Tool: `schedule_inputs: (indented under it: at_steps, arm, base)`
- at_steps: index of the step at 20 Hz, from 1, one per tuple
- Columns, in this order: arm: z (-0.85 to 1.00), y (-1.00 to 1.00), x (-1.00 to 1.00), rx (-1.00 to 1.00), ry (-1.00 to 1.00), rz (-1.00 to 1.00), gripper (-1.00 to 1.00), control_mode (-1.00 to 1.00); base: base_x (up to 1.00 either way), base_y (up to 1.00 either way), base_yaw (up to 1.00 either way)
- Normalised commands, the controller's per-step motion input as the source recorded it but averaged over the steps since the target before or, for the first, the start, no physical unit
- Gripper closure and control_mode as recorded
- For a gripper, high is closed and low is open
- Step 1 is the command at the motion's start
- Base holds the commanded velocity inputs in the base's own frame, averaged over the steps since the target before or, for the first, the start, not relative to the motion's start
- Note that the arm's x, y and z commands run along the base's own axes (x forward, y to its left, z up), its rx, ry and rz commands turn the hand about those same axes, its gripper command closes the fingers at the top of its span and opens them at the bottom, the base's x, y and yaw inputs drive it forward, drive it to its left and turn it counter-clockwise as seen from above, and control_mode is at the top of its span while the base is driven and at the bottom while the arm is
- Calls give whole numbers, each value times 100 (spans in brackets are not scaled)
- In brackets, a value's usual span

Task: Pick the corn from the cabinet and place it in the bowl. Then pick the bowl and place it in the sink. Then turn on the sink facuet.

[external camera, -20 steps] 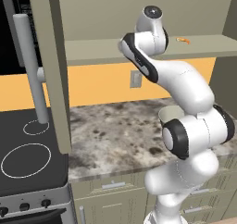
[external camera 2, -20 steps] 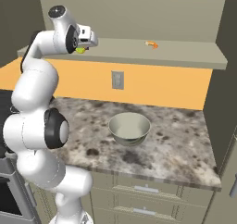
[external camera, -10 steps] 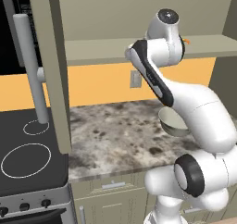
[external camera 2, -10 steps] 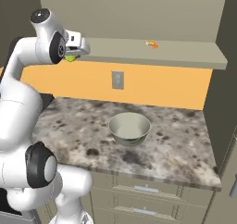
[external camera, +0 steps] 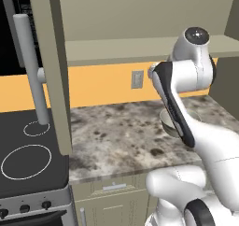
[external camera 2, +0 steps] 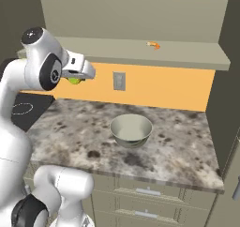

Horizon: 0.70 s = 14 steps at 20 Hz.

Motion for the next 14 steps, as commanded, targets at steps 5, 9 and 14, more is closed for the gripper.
schedule_inputs:
  at_steps: [5,9,14]
  arm:
    - [-91,-39,-80,-4,11,-24,100,-100]
    - [-96,-64,-3,-2,10,-25,100,-100]
    - [-83,-70,16,0,16,-15,100,-100]
  base:
    - [0,0,0]
    - [0,0,0]
    - [0,0,0]
